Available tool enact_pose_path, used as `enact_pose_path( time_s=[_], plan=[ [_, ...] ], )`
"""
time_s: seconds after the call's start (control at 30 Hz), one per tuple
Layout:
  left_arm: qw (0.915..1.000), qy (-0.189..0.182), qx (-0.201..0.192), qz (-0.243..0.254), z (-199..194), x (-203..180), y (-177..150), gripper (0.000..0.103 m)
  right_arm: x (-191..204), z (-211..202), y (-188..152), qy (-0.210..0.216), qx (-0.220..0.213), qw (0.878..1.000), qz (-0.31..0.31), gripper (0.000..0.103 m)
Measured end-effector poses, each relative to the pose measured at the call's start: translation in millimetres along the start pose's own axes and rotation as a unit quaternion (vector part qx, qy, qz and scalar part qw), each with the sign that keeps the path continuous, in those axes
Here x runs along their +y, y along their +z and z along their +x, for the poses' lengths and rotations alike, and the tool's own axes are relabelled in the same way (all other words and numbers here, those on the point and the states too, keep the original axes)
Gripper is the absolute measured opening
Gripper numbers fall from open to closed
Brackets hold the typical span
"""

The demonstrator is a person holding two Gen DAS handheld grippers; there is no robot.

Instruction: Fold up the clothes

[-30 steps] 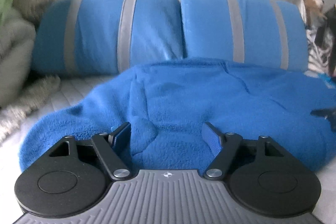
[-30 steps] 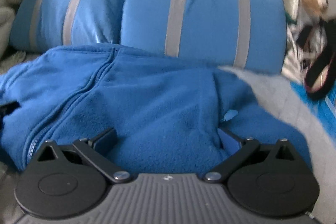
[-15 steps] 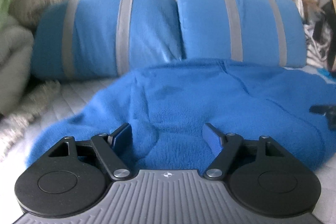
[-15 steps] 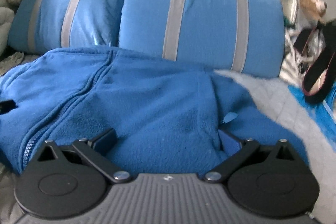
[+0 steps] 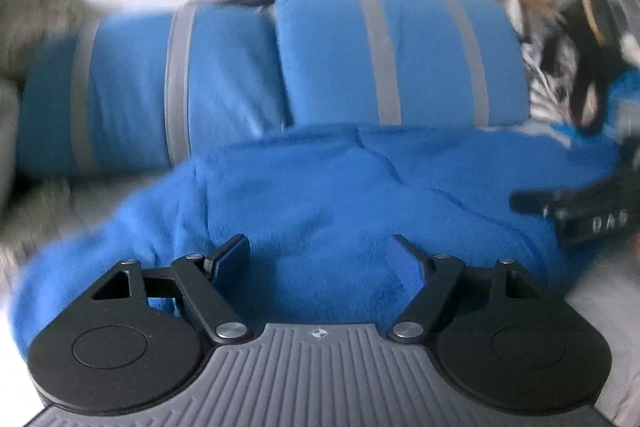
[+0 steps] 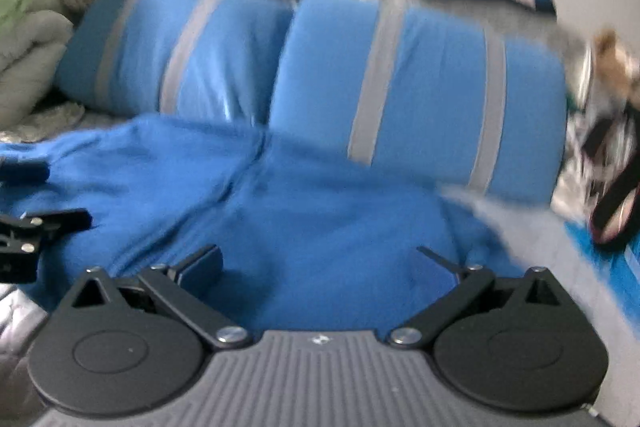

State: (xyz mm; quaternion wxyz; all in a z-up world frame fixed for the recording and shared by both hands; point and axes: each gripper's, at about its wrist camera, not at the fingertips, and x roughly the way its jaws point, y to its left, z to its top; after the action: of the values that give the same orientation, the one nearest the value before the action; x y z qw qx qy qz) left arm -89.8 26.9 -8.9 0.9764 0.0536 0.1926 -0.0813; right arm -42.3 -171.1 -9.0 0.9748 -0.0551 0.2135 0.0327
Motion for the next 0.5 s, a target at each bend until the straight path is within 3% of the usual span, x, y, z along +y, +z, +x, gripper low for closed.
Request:
enact_pose_path(
  time_s=[0.17, 0.5],
  plan=[
    [0.9994, 0.013, 0.021, 0.025, 4, -9, -2, 0.076, 1, 7, -6, 0.005, 0.02, 1.0, 0.02, 0.102],
    [0.9993, 0.019, 0.029, 0.011, 2, -8, 2, 0.077, 5, 7, -3, -0.001, 0.029, 0.999, 0.027, 0.102]
  ],
)
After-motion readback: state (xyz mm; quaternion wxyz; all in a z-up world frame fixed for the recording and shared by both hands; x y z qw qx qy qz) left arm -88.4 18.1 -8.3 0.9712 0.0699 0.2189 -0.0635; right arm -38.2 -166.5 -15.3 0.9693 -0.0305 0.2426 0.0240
